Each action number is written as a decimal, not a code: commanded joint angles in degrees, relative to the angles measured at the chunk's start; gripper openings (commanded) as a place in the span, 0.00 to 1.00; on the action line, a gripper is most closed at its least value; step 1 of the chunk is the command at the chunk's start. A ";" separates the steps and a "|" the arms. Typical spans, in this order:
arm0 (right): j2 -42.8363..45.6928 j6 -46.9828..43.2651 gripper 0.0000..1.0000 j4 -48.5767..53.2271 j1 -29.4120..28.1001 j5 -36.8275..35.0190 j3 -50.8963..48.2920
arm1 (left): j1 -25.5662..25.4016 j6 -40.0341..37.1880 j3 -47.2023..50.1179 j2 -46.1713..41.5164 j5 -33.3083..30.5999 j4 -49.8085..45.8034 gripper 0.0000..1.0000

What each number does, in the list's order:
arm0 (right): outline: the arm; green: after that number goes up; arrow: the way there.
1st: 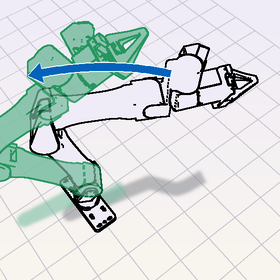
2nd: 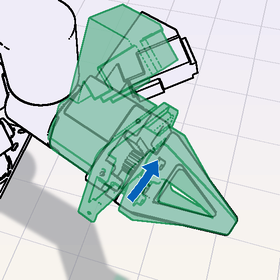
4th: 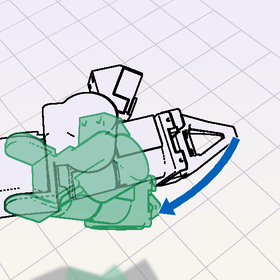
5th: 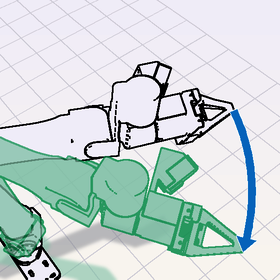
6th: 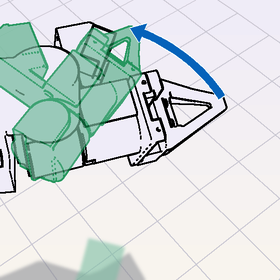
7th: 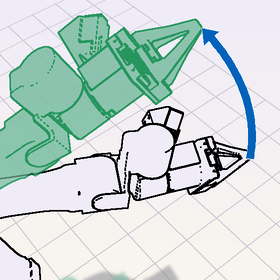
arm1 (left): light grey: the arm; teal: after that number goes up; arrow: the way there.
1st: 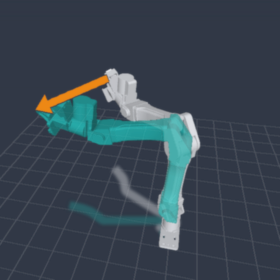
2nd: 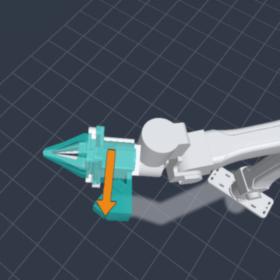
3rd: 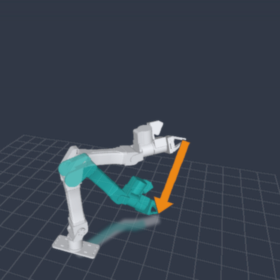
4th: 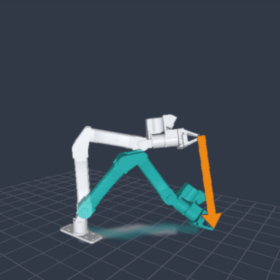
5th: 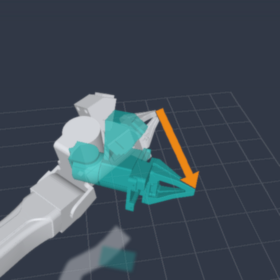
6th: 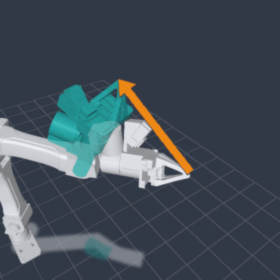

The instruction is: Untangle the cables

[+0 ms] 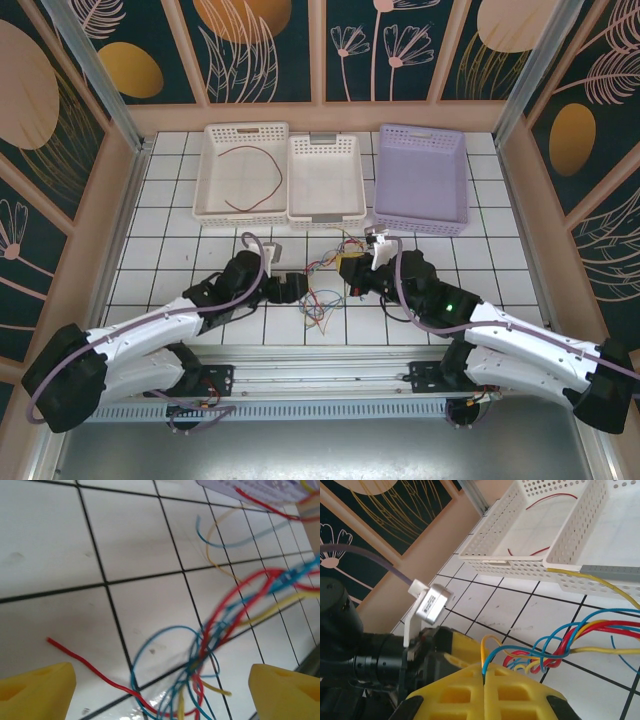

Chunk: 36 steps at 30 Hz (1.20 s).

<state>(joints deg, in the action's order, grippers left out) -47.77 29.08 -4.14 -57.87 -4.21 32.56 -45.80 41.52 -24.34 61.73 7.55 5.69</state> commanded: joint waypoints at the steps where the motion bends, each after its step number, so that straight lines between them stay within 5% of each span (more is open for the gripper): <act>1: 0.93 0.98 0.00 -2.72 -0.45 0.77 2.16 | -2.14 1.20 1.27 -0.61 1.52 7.04 0.84; 11: 0.85 1.07 0.00 -3.32 -0.43 0.60 2.60 | -4.17 3.54 9.90 -7.77 -0.39 10.43 0.60; 23: -0.22 1.60 0.00 -4.46 -0.45 1.93 2.78 | -4.80 4.87 12.58 -4.75 2.74 22.79 0.68; 32: -0.63 1.85 0.00 -4.82 -0.39 2.08 2.86 | -5.34 5.92 15.23 -0.08 3.26 28.81 0.43; 36: -0.83 1.95 0.00 -5.25 -0.34 2.25 2.77 | -5.52 5.98 15.99 0.58 2.70 29.81 0.41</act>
<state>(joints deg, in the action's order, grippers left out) -48.49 30.39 -6.04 -57.87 -2.96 33.41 -50.81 47.24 -9.04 62.02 10.07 31.55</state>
